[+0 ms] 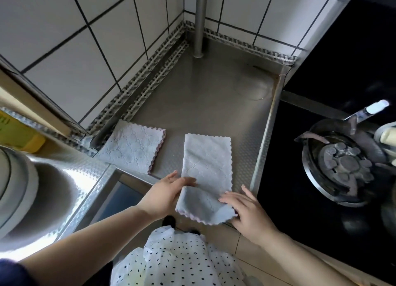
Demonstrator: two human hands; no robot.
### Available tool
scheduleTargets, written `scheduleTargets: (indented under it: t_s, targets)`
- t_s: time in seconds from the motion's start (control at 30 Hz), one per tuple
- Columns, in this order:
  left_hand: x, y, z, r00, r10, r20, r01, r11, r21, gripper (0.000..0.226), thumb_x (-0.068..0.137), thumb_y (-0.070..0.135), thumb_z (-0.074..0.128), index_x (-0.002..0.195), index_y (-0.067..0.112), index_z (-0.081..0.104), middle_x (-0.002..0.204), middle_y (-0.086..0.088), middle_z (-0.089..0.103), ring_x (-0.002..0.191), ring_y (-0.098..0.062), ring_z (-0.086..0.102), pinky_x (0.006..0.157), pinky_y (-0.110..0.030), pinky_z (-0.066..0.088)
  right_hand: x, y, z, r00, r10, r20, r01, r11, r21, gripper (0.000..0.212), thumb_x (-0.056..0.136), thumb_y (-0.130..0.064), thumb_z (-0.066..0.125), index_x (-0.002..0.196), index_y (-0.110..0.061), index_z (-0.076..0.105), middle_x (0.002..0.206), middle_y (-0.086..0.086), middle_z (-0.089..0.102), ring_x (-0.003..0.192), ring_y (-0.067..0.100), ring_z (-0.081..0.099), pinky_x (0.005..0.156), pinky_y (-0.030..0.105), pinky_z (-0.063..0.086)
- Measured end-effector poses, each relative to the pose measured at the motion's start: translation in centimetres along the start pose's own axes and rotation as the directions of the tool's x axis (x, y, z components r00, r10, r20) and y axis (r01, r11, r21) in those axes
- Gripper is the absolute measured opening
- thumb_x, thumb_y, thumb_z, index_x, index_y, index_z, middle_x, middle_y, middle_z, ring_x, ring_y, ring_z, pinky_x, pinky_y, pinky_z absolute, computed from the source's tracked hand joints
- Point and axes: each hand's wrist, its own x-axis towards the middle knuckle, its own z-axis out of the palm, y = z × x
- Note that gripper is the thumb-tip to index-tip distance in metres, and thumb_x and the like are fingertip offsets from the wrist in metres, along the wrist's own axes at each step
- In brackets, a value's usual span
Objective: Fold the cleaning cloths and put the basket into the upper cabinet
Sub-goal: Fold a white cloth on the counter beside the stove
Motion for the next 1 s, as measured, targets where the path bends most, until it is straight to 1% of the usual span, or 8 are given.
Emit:
scheduleTargets:
  t_s: [0.07, 0.13, 0.2, 0.27, 0.57, 0.8, 0.9, 1.0]
  targets:
    - [0.7, 0.8, -0.8, 0.977, -0.213, 0.016, 0.212, 0.957, -0.198, 0.046, 0.076, 0.045, 0.04, 0.112, 0.025, 0.059, 0.102, 0.012, 0.067, 0.094, -0.013, 0.063, 0.082, -0.028, 0.051, 1.2, -1.3, -1.2, 0.977, 0.172, -0.126, -0.129, 0.947, 0.294, 0.025, 0.079, -0.012, 0.06, 0.097, -0.031, 0.06, 0.102, -0.015, 0.068, 0.099, -0.006, 0.059, 0.096, 0.014, 0.039]
    - [1.7, 1.4, -1.0, 0.957, -0.283, -0.062, 0.251, 0.916, -0.314, 0.036, 0.079, 0.047, 0.035, 0.092, 0.023, 0.058, 0.078, 0.018, 0.061, 0.071, -0.003, 0.056, 0.064, -0.027, 0.044, 2.8, -2.8, -2.6, 0.913, 0.367, -0.177, -0.238, 0.833, 0.499, 0.023, 0.091, -0.01, 0.053, 0.078, -0.029, 0.057, 0.073, -0.025, 0.062, 0.076, -0.01, 0.057, 0.07, 0.004, 0.039]
    - [3.0, 1.5, -1.0, 0.916, -0.379, -0.132, 0.3, 0.864, -0.404, 0.029, 0.089, 0.043, 0.044, 0.076, 0.018, 0.051, 0.062, 0.012, 0.05, 0.056, -0.003, 0.044, 0.055, -0.023, 0.034, 5.0, -3.1, -3.3, 0.828, 0.539, -0.157, -0.335, 0.698, 0.632, 0.024, 0.096, -0.014, 0.049, 0.072, -0.018, 0.054, 0.057, -0.015, 0.053, 0.056, 0.0, 0.047, 0.056, 0.015, 0.035]
    - [4.3, 1.7, -1.0, 0.865, -0.483, -0.136, 0.369, 0.797, -0.478, 0.037, 0.094, 0.038, 0.051, 0.066, 0.016, 0.039, 0.057, 0.008, 0.038, 0.051, -0.006, 0.033, 0.05, -0.02, 0.027, 7.4, -2.8, -3.8, 0.76, 0.636, -0.138, -0.384, 0.61, 0.693, 0.028, 0.097, -0.025, 0.045, 0.081, -0.003, 0.053, 0.061, 0.002, 0.047, 0.058, 0.017, 0.041, 0.058, 0.033, 0.035]
    - [7.9, 0.2, -1.1, 0.754, -0.657, 0.0, 0.607, 0.696, -0.385, 0.041, 0.096, 0.044, 0.042, 0.068, 0.015, 0.04, 0.061, 0.003, 0.043, 0.058, -0.015, 0.043, 0.048, -0.026, 0.032, 13.3, 0.0, -3.4, 0.7, 0.707, 0.094, -0.675, 0.614, 0.41, 0.034, 0.1, -0.031, 0.035, 0.106, -0.005, 0.056, 0.101, 0.014, 0.064, 0.088, 0.029, 0.057, 0.067, 0.032, 0.036]
    - [9.1, -0.5, -1.5, 0.71, -0.697, 0.102, 0.694, 0.668, -0.269, 0.038, 0.095, 0.045, 0.043, 0.073, 0.014, 0.043, 0.066, 0.001, 0.047, 0.065, -0.022, 0.048, 0.056, -0.031, 0.039, 14.6, 0.9, -3.6, 0.697, 0.708, 0.11, -0.714, 0.674, 0.189, 0.038, 0.1, -0.037, 0.033, 0.098, -0.006, 0.055, 0.085, 0.008, 0.059, 0.075, 0.025, 0.05, 0.055, 0.028, 0.028]
    - [8.8, -0.1, -1.9, 0.678, -0.727, 0.111, 0.705, 0.599, -0.381, 0.033, 0.093, 0.042, 0.05, 0.11, 0.014, 0.047, 0.095, 0.0, 0.056, 0.083, -0.021, 0.057, 0.065, -0.028, 0.045, 14.4, 1.4, -3.7, 0.637, 0.77, 0.036, -0.754, 0.613, 0.235, 0.03, 0.096, -0.041, 0.04, 0.091, -0.014, 0.052, 0.075, 0.001, 0.055, 0.079, 0.028, 0.057, 0.06, 0.029, 0.037]
    - [7.0, -0.1, -1.8, 0.824, -0.518, -0.231, 0.482, 0.854, -0.197, 0.044, 0.094, 0.035, 0.048, 0.131, 0.013, 0.043, 0.12, -0.005, 0.054, 0.106, -0.022, 0.054, 0.09, -0.037, 0.047, 13.1, 1.8, -4.0, 0.657, 0.723, -0.214, -0.632, 0.683, 0.366, 0.024, 0.093, -0.031, 0.05, 0.109, -0.014, 0.057, 0.095, 0.003, 0.06, 0.097, 0.028, 0.059, 0.08, 0.031, 0.042]
